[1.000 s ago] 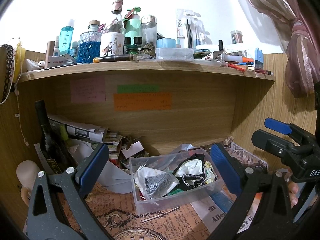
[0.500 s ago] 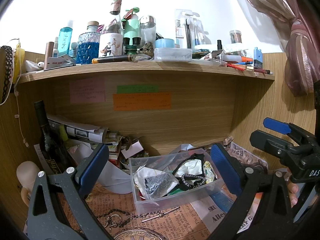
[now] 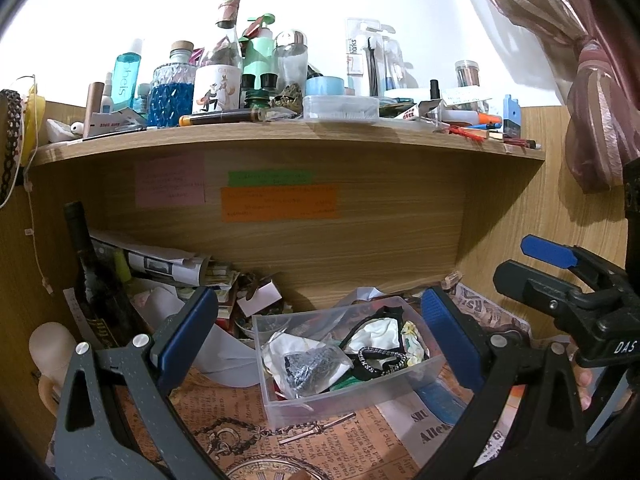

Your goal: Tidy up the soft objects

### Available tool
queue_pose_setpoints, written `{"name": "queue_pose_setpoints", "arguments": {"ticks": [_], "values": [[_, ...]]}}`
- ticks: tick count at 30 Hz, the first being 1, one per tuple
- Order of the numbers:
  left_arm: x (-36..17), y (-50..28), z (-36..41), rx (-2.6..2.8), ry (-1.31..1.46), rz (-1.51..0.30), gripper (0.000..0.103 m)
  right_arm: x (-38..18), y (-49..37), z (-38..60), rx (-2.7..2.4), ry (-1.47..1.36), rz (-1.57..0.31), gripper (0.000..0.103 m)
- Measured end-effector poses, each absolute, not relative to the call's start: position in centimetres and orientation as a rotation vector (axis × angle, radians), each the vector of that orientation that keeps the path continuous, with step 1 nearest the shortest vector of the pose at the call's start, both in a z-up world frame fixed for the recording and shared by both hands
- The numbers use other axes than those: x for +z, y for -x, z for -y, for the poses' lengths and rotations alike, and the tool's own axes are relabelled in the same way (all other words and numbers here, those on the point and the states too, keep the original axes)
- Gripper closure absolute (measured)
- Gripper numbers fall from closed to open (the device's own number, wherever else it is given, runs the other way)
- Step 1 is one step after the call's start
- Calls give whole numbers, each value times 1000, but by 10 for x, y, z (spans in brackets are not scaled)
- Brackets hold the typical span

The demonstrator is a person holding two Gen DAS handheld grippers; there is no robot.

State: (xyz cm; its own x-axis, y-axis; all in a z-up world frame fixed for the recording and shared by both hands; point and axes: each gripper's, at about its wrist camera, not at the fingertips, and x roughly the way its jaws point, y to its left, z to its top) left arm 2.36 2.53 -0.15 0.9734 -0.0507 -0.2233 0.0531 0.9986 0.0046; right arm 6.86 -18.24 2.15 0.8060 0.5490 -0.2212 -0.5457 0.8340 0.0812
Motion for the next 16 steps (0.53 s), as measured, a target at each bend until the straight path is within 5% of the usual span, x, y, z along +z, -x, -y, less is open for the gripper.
{"name": "queue_pose_setpoints", "arguments": {"ticks": [16], "values": [[-2,-26,-31,-72,12,-238,0,14,-71,179,593,-8,-261,0]]}}
